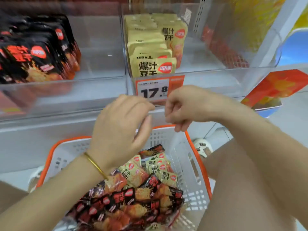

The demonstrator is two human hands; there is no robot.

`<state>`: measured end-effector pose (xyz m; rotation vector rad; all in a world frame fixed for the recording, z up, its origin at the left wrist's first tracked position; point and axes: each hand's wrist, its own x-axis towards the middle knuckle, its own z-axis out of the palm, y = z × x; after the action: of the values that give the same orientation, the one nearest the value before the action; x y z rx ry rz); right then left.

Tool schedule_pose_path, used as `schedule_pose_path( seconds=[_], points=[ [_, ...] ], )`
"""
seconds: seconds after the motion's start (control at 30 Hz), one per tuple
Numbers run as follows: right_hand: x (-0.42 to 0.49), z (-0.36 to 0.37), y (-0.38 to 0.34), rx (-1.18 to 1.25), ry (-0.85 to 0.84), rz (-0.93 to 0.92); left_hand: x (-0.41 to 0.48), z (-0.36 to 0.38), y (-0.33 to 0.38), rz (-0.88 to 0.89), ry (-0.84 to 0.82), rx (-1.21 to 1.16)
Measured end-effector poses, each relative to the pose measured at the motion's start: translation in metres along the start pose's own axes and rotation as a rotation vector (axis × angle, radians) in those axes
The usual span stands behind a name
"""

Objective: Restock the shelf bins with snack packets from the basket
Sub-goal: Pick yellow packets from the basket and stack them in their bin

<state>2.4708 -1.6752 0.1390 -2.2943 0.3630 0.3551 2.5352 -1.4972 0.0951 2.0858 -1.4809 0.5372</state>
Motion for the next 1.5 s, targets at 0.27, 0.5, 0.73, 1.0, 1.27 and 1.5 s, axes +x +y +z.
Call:
schedule_pose_path(
  seconds=[0.27,0.5,0.73,1.0,1.27,1.5],
  points=[
    [0.118,0.176,0.136,-0.764,-0.485,0.229,-0.075,0.06,-0.03,-0.135,-0.501,0.061],
    [0.104,0.247,0.225,-0.693,-0.371,0.411,-0.082,0.072,-0.039,-0.169,-0.535,0.059],
    [0.125,0.206,0.184,-0.778,-0.587,0.333,-0.083,0.079,-0.037,-0.264,-0.723,0.058],
    [0.083,0.096,0.059,-0.563,-0.411,0.074,-0.075,0.083,-0.025,-0.679,-0.813,-0.385],
    [0.004,0.042,0.037,0.526,-0.1,0.142,-0.033,0.045,-0.008,-0.834,-0.346,-0.863],
    [-0.038,0.0,0.014,0.757,0.028,-0.074,0.035,-0.012,0.023,-0.61,-0.13,-0.8]
  ],
)
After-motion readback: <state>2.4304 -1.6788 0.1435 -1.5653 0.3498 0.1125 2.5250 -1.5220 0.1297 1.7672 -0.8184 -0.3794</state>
